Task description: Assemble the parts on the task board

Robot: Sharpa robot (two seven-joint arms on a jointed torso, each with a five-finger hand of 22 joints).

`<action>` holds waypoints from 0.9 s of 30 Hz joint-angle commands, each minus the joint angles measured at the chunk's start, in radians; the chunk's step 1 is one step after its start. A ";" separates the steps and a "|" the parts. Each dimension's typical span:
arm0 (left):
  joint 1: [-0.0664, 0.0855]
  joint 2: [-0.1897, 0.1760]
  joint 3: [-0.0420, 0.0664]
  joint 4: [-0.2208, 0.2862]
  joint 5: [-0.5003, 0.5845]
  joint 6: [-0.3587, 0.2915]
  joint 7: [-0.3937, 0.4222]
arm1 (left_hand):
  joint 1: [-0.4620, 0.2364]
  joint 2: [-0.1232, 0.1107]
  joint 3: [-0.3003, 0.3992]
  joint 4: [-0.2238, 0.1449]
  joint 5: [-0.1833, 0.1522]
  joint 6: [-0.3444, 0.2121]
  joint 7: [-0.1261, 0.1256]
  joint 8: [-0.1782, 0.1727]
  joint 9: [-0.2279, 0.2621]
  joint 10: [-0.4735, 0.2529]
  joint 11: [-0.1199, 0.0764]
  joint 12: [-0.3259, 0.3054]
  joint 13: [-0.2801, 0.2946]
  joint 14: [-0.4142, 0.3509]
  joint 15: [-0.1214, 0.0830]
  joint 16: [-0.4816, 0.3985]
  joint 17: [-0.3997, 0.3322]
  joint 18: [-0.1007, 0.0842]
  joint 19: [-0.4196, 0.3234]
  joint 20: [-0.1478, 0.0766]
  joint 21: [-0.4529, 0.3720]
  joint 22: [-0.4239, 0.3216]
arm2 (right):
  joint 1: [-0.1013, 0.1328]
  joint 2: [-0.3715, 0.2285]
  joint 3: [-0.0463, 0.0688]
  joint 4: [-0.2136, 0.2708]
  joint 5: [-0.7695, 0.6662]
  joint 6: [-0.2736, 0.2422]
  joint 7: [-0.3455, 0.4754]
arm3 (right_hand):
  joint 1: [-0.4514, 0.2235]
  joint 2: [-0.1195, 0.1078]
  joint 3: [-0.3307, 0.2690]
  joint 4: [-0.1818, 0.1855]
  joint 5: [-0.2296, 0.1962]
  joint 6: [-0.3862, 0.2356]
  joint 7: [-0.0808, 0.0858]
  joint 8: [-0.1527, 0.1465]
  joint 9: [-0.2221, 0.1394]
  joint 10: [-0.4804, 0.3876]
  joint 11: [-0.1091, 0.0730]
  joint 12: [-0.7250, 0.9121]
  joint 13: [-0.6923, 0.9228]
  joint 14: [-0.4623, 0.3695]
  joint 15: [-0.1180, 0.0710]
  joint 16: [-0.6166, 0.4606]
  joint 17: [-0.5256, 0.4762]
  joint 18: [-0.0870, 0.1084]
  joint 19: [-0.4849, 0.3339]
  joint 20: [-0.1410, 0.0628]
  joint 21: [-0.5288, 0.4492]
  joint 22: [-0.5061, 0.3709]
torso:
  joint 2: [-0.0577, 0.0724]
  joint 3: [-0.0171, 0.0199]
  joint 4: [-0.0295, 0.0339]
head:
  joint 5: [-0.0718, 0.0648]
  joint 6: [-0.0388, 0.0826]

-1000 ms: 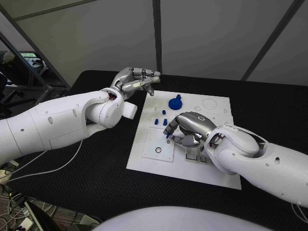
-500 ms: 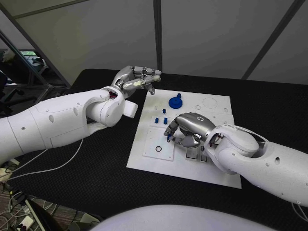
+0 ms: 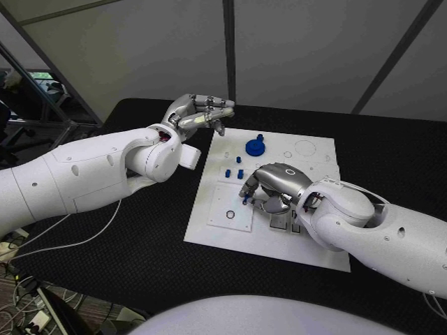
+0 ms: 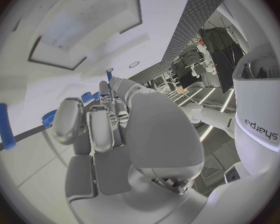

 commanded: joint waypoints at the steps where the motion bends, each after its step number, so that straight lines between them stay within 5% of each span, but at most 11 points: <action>1: 0.002 0.001 0.001 0.000 0.002 0.013 0.001 | -0.002 0.006 -0.006 -0.001 -0.003 -0.006 0.001 0.004 -0.001 -0.008 0.001 0.003 0.002 -0.007 0.003 -0.004 -0.001 -0.019 -0.006 0.001 -0.006 -0.002 | 0.001 0.002 0.000 0.000 -0.017 0.021 -0.011 | -0.009 0.000 0.004 -0.001 0.000 -0.002 0.007 -0.006 0.001 0.007 0.001 -0.003 0.002 0.045 0.001 0.002 0.000 -0.017 0.006 0.002 0.007 0.001 | 0.001 0.0001 0.0003 | -0.001 -0.002; 16: 0.002 0.004 0.001 -0.004 0.002 0.015 -0.003 | -0.002 0.006 -0.006 -0.001 -0.003 -0.006 0.001 0.004 -0.001 -0.008 0.001 0.003 0.002 -0.007 0.003 -0.004 -0.001 -0.019 -0.006 0.001 -0.006 -0.002 | 0.000 0.007 -0.003 -0.004 -0.020 0.044 -0.011 | -0.011 0.001 0.004 -0.002 -0.002 -0.001 0.007 -0.006 0.001 0.008 0.001 -0.004 0.002 0.046 0.001 0.002 0.001 -0.017 0.006 0.002 0.007 0.001 | 0.000 0.0000 -0.0003 | 0.003 -0.009; 27: 0.002 0.005 0.001 -0.008 0.002 0.017 -0.006 | -0.002 0.006 -0.008 -0.001 -0.003 -0.007 0.001 0.005 -0.001 -0.010 0.002 0.006 0.002 -0.008 0.003 -0.004 -0.002 -0.019 -0.007 0.001 -0.007 -0.002 | 0.000 0.001 -0.024 0.007 -0.020 0.042 -0.009 | -0.013 0.003 0.005 -0.003 -0.004 0.001 0.006 -0.005 0.002 0.010 0.000 -0.004 0.002 0.046 0.001 0.004 0.002 -0.017 0.006 0.003 0.008 0.003 | 0.000 0.0003 -0.0002 | 0.005 -0.012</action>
